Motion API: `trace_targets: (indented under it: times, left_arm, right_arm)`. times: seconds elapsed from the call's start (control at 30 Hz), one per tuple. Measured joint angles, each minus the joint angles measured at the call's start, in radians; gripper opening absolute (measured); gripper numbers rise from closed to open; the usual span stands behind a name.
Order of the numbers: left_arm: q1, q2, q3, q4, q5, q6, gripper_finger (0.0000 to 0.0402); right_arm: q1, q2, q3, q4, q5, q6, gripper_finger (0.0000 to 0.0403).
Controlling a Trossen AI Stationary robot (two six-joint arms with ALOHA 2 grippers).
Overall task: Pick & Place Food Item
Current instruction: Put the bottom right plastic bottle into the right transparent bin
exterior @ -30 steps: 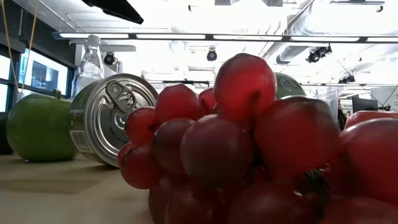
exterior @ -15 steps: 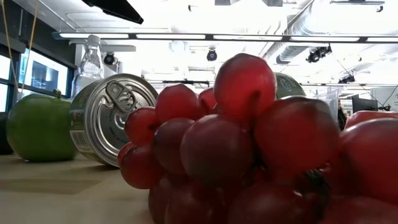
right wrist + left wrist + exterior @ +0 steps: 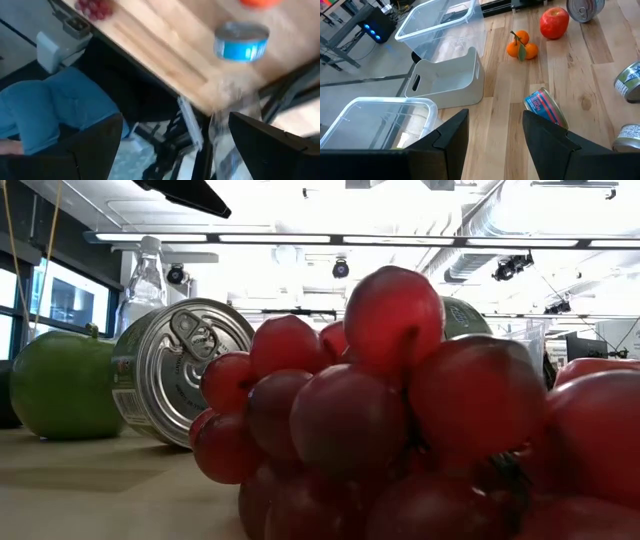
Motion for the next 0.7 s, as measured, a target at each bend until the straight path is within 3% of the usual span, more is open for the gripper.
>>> trace_targets:
  times: [0.17,0.37,0.7]
  left_arm:
    - [0.0,0.0,0.0,0.004,0.0,0.0,0.0177]
    - [0.0,0.0,0.0,0.002,0.0,0.0,0.0177]
    - [0.0,0.0,0.0,0.002,0.0,0.0,0.0177]
  right_arm:
    - [0.06,-0.092,-0.101,-0.001,-0.017,0.126,0.0354]
    - [0.091,-0.186,-0.153,-0.001,0.02,0.151,0.0358]
    - [0.196,-0.328,-0.196,-0.001,-0.069,0.27,0.0359]
